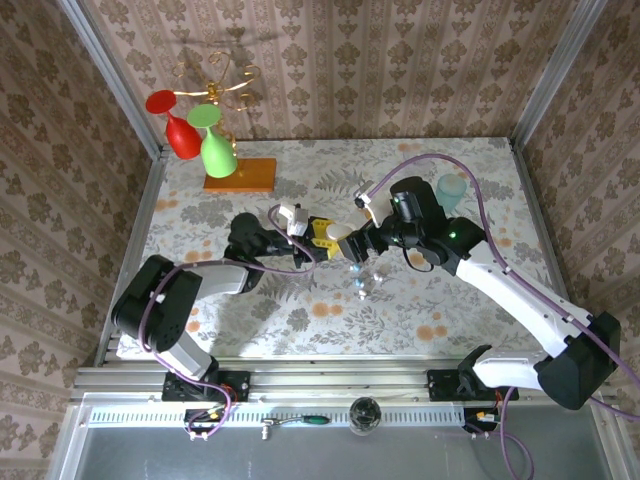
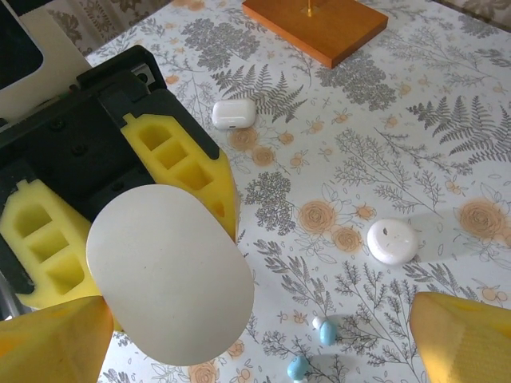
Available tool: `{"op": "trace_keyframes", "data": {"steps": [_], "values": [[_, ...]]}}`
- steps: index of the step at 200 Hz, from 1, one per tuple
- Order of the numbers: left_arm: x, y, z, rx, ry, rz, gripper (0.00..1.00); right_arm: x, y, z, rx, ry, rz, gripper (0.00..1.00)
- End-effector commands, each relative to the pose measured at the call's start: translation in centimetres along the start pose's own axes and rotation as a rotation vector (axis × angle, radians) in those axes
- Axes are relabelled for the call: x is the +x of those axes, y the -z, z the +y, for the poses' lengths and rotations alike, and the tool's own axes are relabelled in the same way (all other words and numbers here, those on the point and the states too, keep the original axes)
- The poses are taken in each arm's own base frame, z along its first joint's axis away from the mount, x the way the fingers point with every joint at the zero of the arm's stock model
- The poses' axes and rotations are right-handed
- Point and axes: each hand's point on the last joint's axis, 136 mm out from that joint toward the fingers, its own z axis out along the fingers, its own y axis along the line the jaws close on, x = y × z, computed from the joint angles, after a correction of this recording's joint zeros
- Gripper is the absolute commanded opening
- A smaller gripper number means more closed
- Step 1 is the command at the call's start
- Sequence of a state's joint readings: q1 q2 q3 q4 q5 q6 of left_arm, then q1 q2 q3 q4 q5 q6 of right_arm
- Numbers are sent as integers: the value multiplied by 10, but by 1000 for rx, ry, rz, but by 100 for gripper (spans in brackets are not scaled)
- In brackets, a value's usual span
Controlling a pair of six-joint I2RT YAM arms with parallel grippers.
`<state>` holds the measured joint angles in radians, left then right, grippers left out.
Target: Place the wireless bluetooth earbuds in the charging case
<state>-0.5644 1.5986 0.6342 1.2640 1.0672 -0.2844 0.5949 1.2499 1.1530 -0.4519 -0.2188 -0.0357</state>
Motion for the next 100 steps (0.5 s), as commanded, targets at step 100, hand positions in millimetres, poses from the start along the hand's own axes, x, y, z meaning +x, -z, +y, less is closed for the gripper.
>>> {"op": "trace_keyframes", "data": {"steps": [100], "values": [[-9,0,-28,84,-85,-12,28,-21,8,-27,92,-115,-98,92]]}}
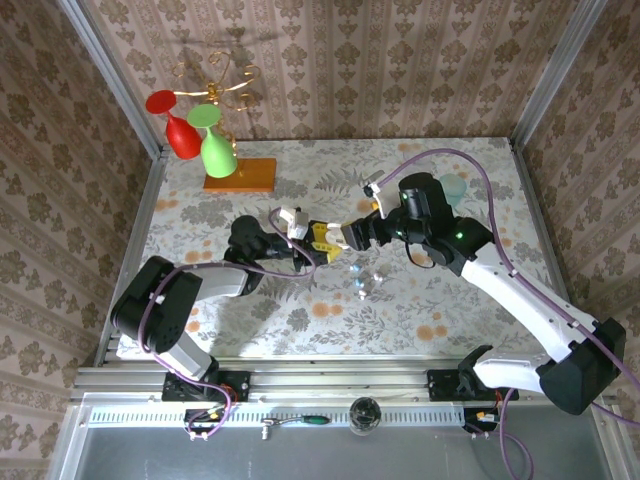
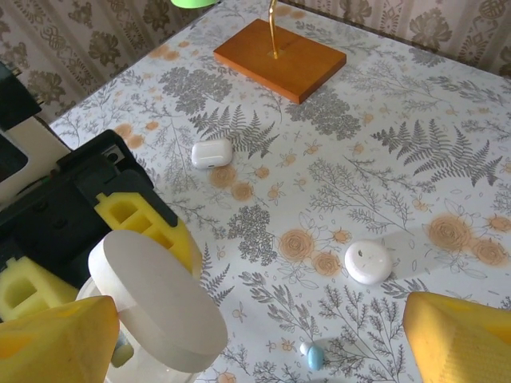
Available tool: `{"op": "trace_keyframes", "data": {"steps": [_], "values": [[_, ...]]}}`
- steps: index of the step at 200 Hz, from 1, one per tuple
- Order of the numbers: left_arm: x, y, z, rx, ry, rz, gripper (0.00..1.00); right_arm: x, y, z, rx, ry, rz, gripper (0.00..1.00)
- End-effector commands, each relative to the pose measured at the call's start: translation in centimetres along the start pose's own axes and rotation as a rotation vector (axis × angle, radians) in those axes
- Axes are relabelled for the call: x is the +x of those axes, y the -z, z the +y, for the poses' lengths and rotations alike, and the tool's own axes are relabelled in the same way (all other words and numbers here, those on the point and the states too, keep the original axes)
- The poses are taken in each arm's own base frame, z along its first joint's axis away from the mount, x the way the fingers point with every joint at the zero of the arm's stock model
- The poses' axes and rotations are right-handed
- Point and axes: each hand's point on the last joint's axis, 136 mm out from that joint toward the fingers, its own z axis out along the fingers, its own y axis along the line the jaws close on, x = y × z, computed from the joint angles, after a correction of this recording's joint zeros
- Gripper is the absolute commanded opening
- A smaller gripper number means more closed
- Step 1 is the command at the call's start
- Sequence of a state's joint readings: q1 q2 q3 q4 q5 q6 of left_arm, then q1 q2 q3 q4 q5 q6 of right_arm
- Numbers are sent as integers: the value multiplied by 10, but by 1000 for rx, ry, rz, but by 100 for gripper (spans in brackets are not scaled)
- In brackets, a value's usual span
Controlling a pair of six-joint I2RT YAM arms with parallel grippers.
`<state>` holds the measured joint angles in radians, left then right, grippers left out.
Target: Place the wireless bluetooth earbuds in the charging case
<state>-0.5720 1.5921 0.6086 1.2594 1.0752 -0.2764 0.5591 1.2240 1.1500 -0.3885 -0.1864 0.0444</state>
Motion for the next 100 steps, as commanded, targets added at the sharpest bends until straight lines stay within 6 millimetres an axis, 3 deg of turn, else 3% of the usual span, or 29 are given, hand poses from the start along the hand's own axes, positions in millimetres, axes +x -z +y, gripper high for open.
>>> {"op": "trace_keyframes", "data": {"steps": [1,66,100], "values": [[-17,-1,-21,71,-100,-24,28,-2,-4,-8,29,-32,-10,92],[-23,0,-30,93,-125,-30,28,1,-4,-14,37,-45,29,92],[-22,0,-30,94,-121,-29,28,-3,-5,-6,-11,-48,23,92]]}}
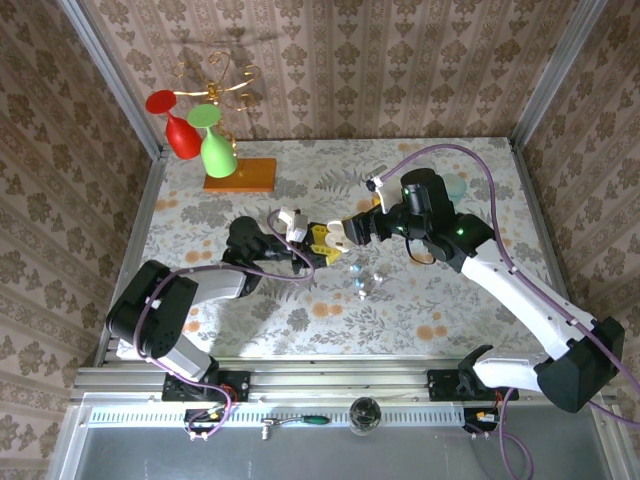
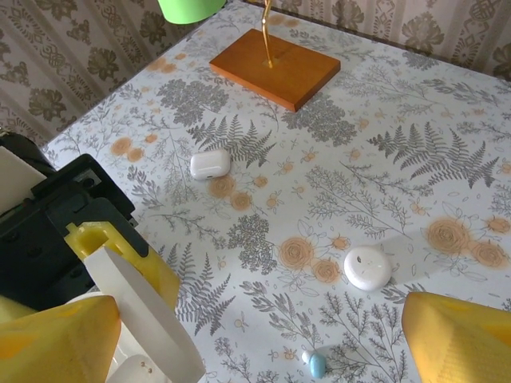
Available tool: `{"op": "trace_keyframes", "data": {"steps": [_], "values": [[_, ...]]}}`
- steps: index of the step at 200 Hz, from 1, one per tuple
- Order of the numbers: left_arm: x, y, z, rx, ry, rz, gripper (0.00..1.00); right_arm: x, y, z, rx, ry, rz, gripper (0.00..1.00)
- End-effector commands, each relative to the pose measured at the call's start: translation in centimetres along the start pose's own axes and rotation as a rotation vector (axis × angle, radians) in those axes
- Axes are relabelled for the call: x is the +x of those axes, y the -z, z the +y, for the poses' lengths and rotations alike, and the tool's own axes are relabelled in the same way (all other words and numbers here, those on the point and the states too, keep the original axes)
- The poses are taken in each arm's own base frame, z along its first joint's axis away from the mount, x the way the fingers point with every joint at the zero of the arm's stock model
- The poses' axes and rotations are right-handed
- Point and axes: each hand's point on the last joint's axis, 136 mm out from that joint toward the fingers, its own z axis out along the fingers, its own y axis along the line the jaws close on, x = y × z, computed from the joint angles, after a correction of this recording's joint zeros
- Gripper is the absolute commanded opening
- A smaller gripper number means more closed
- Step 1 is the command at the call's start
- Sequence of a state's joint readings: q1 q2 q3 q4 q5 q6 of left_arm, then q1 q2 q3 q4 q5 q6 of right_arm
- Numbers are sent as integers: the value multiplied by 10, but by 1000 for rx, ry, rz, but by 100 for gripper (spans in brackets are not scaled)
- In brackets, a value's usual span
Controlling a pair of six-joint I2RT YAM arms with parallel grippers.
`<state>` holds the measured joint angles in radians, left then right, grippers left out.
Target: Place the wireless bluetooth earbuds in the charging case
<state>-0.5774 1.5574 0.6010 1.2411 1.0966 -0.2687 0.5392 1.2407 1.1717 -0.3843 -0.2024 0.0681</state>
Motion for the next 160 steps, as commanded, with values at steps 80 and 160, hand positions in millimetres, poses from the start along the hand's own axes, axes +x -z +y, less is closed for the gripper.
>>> {"op": "trace_keyframes", "data": {"steps": [80,160], "values": [[-15,4,-4,11,-77,-30,28,-11,26,39,-233,27,-95,95],[-7,20,13,-90,-76,-27,28,11,27,-11,-38,-178,-121,92]]}}
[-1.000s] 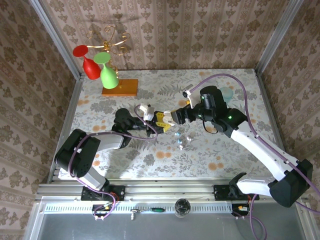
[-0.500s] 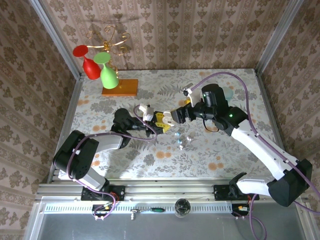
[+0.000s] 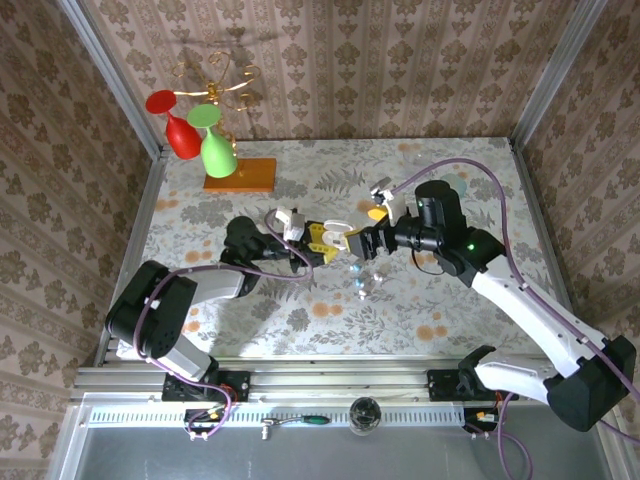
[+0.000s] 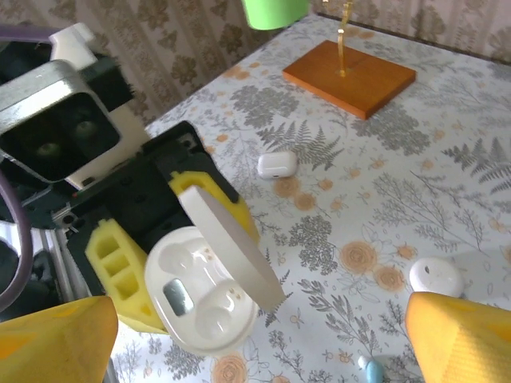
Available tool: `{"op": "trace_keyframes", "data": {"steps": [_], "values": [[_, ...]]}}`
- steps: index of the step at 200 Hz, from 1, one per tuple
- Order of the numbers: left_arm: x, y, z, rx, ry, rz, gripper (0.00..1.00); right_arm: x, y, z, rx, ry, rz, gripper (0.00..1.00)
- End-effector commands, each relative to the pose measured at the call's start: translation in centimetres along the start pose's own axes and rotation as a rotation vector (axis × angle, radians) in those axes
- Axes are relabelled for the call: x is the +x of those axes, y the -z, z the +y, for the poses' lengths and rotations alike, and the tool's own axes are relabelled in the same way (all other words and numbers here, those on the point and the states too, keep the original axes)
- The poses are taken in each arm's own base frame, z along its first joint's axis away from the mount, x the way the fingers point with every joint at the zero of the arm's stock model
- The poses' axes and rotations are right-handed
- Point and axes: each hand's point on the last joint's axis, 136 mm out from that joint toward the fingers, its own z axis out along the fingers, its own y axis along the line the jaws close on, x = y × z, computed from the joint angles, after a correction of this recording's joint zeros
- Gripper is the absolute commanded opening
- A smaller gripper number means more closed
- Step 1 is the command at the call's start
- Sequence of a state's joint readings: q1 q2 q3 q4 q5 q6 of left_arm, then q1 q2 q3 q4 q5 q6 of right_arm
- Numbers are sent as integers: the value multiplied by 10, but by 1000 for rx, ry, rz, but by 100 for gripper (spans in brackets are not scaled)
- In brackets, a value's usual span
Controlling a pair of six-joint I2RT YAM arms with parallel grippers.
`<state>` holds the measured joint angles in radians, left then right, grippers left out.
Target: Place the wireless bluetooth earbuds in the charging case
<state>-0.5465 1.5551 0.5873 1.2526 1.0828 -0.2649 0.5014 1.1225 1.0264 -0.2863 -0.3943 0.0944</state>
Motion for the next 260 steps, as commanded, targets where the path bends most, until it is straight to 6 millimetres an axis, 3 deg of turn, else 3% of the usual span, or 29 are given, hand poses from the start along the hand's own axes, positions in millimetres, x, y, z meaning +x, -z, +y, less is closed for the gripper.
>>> {"op": "trace_keyframes", "data": {"steps": [1,27,70,95,122,190,260], "values": [[-8,11,5,-48,-68,-24,28,-4,14,-32,135,-158,-77,92],[-7,19,10,-82,-77,-24,28,33,19,-74,280,-387,-8,87],[-7,25,15,-109,-72,-25,28,96,7,-93,379,-519,203,80],[-3,28,18,-128,-70,-20,28,122,-1,-102,465,-517,302,76],[-3,53,43,-213,-69,-16,28,146,-9,-110,606,-432,425,76],[-13,92,78,-349,-100,-25,28,189,-40,-115,815,-205,667,67],[-16,98,82,-362,-104,-26,28,209,-63,-113,883,-56,794,51]]}}
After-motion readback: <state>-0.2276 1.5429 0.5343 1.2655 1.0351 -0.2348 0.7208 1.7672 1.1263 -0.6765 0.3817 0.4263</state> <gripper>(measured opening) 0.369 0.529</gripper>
